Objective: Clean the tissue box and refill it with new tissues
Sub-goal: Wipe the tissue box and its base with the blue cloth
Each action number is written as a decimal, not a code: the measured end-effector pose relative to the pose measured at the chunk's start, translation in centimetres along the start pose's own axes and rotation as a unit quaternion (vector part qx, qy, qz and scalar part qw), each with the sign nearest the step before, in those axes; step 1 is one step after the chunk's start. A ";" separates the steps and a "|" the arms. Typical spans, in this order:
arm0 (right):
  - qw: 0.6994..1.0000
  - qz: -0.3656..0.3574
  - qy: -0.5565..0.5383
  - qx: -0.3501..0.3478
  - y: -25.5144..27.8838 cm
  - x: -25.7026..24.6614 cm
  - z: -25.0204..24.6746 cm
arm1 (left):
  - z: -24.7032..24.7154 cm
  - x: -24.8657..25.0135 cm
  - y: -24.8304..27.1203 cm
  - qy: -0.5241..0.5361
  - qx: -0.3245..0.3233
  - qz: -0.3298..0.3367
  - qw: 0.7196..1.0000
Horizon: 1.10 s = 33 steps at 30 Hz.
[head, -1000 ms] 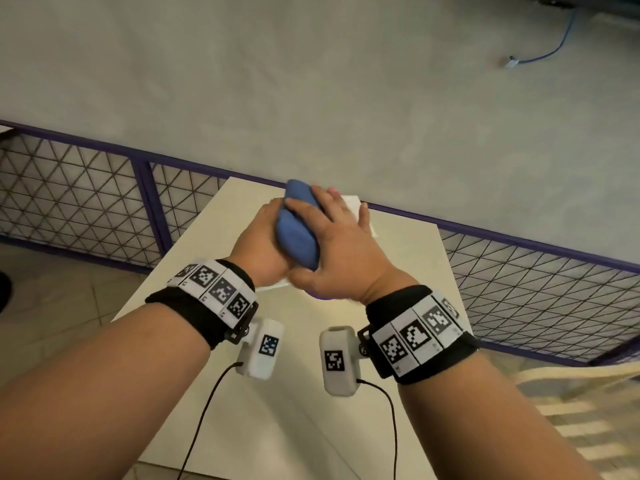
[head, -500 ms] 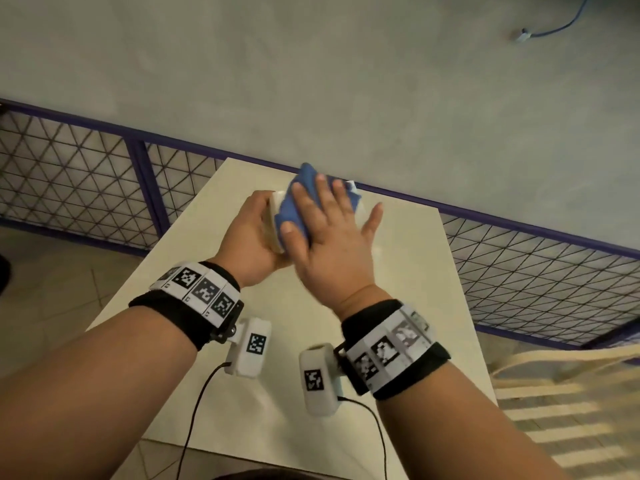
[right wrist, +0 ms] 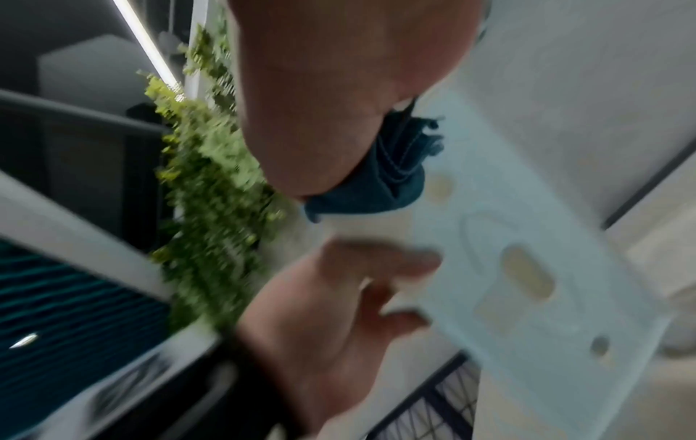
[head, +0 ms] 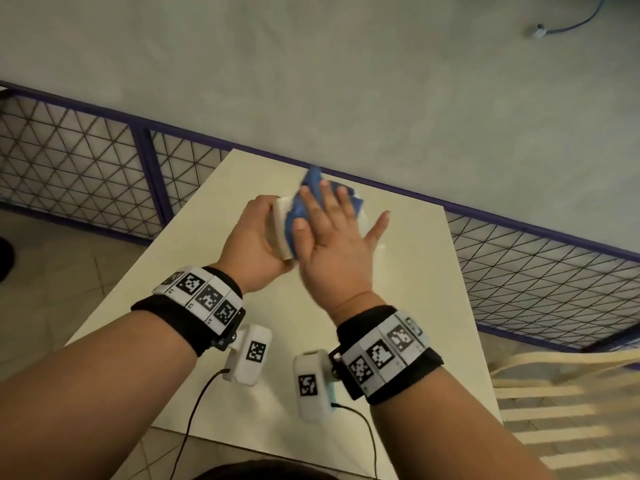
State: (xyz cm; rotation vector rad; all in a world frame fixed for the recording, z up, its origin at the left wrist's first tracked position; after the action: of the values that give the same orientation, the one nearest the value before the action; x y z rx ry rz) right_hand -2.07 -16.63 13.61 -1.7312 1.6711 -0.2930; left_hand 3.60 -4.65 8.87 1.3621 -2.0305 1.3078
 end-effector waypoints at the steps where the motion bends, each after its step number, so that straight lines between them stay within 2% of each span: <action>1: 0.999 -0.032 0.000 -0.003 0.4 -1.0 0.2 | -0.1 1.1 -0.1 0.097 -0.003 -0.023 0.995; 2: 0.998 -0.063 0.002 -0.001 0.5 -1.6 0.2 | -0.8 1.4 -0.3 0.155 0.017 -0.078 0.985; 3: 0.997 -0.082 0.002 0.000 0.4 -1.7 0.0 | -0.7 1.5 0.0 0.189 -0.001 -0.077 0.979; 5: 0.997 -0.082 0.002 0.003 -0.3 -0.4 -0.3 | -0.8 1.3 0.9 0.113 0.006 -0.013 0.994; 7: 0.999 -0.042 0.007 0.012 -0.9 2.0 -0.7 | -0.7 -0.2 1.2 0.123 0.045 -0.057 0.990; 9: 1.000 0.013 0.009 0.011 -1.4 3.8 -0.7 | -1.0 -0.7 1.8 0.135 0.048 -0.071 0.987; 12: 0.998 0.057 0.007 -0.008 -1.3 3.2 -0.4 | -0.8 -0.8 1.7 0.129 0.069 -0.090 0.985; 15: 0.999 0.011 -0.014 -0.039 -0.2 0.0 0.1 | -0.8 0.0 1.4 0.081 0.085 -0.064 0.991; 17: 0.998 -0.050 -0.025 -0.038 0.7 -1.2 0.2 | -0.6 0.1 1.3 0.106 0.073 -0.063 0.990; 19: 0.997 -0.060 -0.028 -0.033 0.8 -0.3 0.1 | -0.8 -0.2 1.7 0.135 0.058 -0.072 0.986; 23: 0.992 0.083 -0.092 0.003 0.2 3.9 0.2 | -1.7 -1.5 3.0 0.110 0.062 -0.100 0.987; 25: 0.990 0.104 -0.091 0.010 0.3 3.7 0.3 | -1.6 -1.5 3.2 0.111 0.065 -0.108 0.986; 29: 0.995 0.067 -0.070 -0.036 1.4 0.1 1.0 | -1.5 -0.6 2.6 0.053 0.095 -0.091 0.990; 33: 0.990 -0.042 -0.124 -0.055 2.8 -2.3 1.0 | -1.7 0.4 3.2 0.064 0.118 -0.089 0.987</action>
State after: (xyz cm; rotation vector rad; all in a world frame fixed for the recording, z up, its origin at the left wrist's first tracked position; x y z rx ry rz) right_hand -4.01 -13.91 11.84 -1.8399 1.4603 -0.0203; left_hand 0.35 -3.12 8.40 1.4787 -1.6708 1.5484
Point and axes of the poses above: each hand's wrist, its own y-axis away from the middle knuckle, its own z-axis out of the palm, x = y × z, the point moved 3 cm from there along -y, towards the middle knuckle, and after that the axes turned 14 degrees about x, right-handed, at the moved point
